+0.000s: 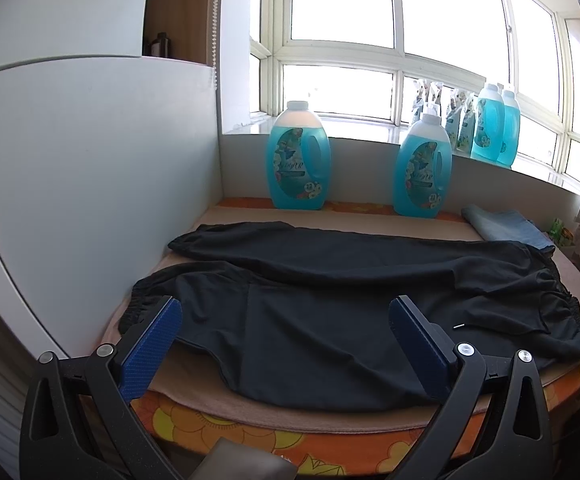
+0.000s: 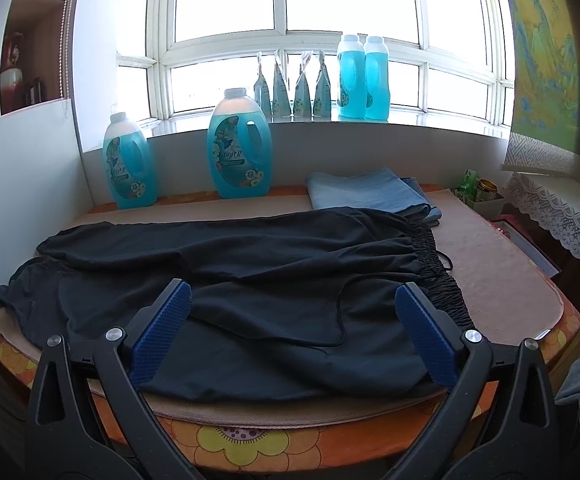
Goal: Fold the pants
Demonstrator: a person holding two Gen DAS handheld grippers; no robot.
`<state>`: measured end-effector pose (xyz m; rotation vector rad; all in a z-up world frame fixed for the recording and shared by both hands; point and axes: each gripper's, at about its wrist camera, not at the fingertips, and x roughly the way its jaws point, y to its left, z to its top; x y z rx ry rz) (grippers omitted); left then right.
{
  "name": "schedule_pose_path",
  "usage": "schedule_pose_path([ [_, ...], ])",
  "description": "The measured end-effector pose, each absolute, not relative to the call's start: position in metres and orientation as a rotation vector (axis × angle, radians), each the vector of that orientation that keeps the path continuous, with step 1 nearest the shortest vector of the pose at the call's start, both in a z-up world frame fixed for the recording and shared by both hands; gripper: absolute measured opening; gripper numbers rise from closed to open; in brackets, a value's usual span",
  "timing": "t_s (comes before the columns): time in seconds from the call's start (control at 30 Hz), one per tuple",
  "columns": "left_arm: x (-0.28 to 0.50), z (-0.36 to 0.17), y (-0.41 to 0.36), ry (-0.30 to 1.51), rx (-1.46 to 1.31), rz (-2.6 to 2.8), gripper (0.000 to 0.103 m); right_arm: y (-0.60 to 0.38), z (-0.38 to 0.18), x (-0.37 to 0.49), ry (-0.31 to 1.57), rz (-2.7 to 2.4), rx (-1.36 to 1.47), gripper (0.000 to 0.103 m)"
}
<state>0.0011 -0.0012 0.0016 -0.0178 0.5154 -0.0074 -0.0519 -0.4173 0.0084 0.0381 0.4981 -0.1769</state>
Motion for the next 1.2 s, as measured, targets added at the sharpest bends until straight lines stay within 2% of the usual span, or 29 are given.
schedule_pose_path([
  [1.2,-0.0001,-0.0036,-0.0053,0.517,-0.005,-0.013,0.103,-0.413,0.0032,-0.0526,0.51,-0.161,0.03,0.103],
])
